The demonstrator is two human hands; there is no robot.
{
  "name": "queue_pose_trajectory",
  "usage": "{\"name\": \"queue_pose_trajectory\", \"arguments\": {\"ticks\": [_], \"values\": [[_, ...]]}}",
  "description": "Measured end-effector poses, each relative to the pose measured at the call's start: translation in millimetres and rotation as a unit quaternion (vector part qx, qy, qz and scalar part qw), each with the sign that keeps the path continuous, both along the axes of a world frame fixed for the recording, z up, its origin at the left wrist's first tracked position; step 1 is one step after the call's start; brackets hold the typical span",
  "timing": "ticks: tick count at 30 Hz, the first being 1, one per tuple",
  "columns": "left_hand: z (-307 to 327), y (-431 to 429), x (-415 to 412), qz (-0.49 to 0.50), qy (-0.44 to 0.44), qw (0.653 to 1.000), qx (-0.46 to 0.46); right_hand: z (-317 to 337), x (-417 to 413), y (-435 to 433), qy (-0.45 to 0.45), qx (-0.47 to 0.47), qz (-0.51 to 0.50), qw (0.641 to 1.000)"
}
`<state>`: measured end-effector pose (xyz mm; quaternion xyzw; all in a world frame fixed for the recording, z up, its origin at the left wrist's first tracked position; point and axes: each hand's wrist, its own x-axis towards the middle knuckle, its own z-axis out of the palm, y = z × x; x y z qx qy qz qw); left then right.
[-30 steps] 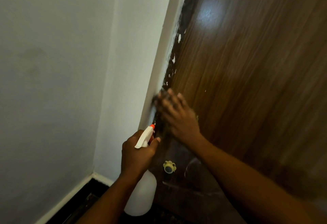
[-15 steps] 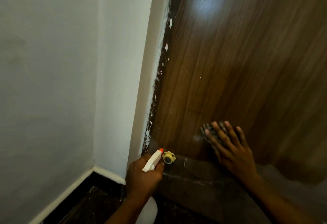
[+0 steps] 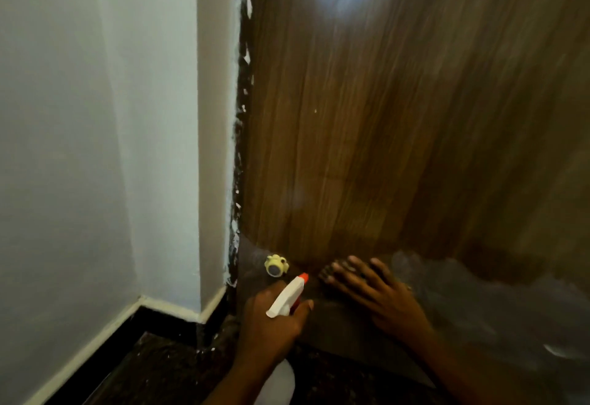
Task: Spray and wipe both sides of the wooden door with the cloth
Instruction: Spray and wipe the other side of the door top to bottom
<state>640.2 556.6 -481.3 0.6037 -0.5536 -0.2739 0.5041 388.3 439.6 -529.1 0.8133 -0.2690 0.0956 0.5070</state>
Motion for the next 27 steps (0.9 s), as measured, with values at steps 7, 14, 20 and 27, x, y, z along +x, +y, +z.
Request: {"name": "queue_pose_trajectory", "arguments": {"ticks": [7,14,20,27], "values": [[0,-14,-46,-0.027,-0.027,0.998,-0.044,42,-79,19,-0.425,-0.066,-0.117,0.895],[-4,-15,-86,-0.035,0.019,0.999,-0.009,23,-43,3,-0.347,-0.043,-0.044,0.936],[-3,-17,-124,-0.105,0.017,0.994,-0.031,-53,-118,39,-0.287,0.02,-0.118,0.95],[0,-11,-157,-0.129,0.047,0.99,-0.012,34,-130,25,-0.773,-0.104,-0.197,0.593]]}}
